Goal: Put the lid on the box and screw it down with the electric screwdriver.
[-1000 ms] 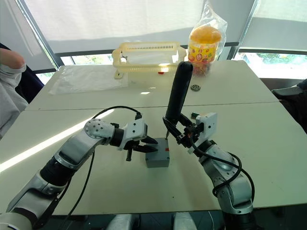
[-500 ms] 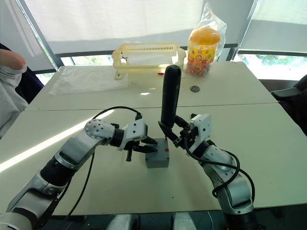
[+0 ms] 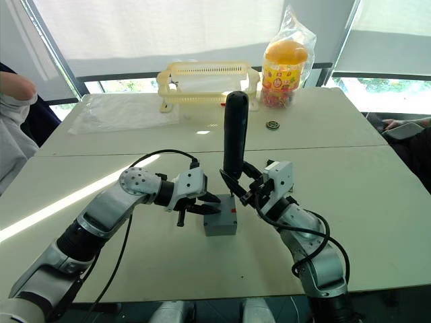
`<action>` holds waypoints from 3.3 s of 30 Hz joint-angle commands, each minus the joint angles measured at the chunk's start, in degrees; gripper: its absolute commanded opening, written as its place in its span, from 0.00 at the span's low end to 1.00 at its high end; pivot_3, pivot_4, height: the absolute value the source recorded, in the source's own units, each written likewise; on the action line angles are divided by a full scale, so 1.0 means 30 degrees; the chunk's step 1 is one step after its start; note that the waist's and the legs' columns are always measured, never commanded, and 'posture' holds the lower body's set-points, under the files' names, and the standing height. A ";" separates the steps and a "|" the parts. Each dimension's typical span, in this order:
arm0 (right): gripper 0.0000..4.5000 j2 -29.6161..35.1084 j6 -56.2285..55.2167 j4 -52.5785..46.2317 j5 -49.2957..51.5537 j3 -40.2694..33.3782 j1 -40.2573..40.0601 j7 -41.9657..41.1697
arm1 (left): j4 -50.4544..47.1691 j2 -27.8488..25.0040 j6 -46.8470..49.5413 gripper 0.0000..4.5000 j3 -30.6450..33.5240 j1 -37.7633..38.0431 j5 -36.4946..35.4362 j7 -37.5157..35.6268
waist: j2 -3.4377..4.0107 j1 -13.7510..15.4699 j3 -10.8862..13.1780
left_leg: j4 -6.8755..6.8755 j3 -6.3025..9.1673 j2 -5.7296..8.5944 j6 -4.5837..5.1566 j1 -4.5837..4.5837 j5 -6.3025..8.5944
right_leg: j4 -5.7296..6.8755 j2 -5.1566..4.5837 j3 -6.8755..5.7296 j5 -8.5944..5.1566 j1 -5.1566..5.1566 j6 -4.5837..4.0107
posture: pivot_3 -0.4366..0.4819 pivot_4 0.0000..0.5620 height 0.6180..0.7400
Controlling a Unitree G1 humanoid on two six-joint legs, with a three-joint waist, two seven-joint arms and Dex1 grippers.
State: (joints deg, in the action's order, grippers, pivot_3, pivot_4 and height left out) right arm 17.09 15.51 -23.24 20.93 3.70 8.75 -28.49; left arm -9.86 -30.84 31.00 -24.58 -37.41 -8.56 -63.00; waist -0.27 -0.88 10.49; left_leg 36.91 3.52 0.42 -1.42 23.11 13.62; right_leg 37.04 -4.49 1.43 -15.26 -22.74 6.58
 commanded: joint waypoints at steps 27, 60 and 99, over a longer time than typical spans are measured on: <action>0.39 0.0434 -0.0200 0.2013 -0.1185 0.0769 -0.1645 -0.0471 | 0.0018 -0.0275 0.0061 0.25 -0.0548 0.0276 0.0578 -0.0219 | -0.0158 0.0028 -0.0247 | -0.0240 -0.0008 -0.0008 -0.0005 -0.0225 0.0001 | -0.0191 -0.0012 0.0002 -0.0062 0.0182 -0.0043 | 0.48 0.27 1.00; 0.39 0.1065 0.1582 -0.1290 0.0599 -0.1012 -0.0662 0.0425 | 0.0091 -0.0284 -0.0232 0.25 -0.0826 0.0338 0.0691 -0.0311 | -0.0169 0.0082 -0.0280 | -0.0264 -0.0014 -0.0026 -0.0005 -0.0214 0.0001 | -0.0263 -0.0020 0.0005 -0.0064 0.0191 -0.0058 | 0.48 0.27 1.00; 0.39 2.0475 2.5637 1.1067 2.1182 -0.8388 0.3063 0.5432 | -0.0112 0.1229 -0.0994 0.25 0.0311 -0.2407 -0.2295 -0.1732 | 0.0079 0.0185 0.0084 | -0.0237 -0.0091 -0.0003 0.0025 0.0187 0.0007 | -0.0310 -0.0025 0.0014 -0.0004 -0.0185 -0.0018 | 0.48 0.27 1.00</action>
State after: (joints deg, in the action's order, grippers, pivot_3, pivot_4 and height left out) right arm 76.46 92.02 9.38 85.54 -20.32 17.70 -8.59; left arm -9.87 -27.92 29.66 -22.98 -43.21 -16.41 -68.52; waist -0.03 -0.32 10.74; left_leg 36.21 3.26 0.39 -1.35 23.66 13.64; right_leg 36.12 -4.54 1.47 -15.27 -23.28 6.52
